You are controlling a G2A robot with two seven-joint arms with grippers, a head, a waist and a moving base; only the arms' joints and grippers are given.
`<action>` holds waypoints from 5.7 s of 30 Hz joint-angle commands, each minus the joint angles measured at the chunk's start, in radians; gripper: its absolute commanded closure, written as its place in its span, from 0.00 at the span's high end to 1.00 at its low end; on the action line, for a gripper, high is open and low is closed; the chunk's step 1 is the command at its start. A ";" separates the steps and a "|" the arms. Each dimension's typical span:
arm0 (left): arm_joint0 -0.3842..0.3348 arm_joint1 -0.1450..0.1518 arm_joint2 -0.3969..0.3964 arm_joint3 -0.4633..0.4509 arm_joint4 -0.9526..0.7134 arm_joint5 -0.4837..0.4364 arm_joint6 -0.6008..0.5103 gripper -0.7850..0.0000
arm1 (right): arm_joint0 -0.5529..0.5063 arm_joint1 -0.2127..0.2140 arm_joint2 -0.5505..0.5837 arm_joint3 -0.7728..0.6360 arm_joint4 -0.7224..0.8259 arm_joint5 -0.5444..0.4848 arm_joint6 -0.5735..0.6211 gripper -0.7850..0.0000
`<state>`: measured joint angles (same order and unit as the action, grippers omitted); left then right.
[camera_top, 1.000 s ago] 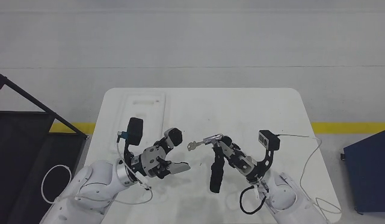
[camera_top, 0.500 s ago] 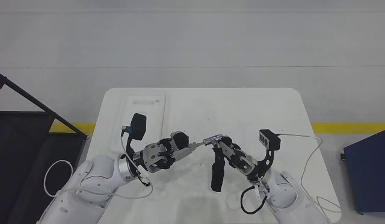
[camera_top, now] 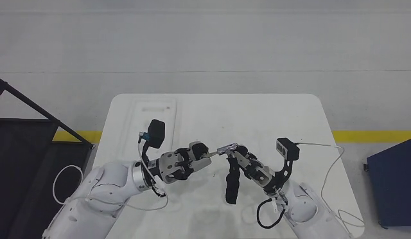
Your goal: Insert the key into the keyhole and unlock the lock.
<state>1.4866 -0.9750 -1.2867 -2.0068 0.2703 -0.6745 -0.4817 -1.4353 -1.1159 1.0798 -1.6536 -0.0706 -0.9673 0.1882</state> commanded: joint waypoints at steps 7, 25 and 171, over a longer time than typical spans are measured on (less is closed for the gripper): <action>-0.017 -0.002 0.019 -0.002 0.008 0.013 -0.018 0.39 | 0.000 0.000 0.000 0.000 0.000 0.000 0.000 0.00; 0.023 0.003 -0.009 -0.026 0.020 0.013 -0.022 0.00 | 0.000 0.000 0.000 0.000 0.000 0.000 0.000 0.00; 0.188 -0.138 0.205 0.073 2.331 1.267 0.673 1.00 | 0.014 -0.010 0.046 -0.036 -0.061 -0.045 -0.100 0.00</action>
<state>1.6697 -1.1110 -1.0863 -1.9228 2.6541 0.6001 0.1938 -1.4277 -1.1232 1.1112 -1.6815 -0.1103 -1.0082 0.1218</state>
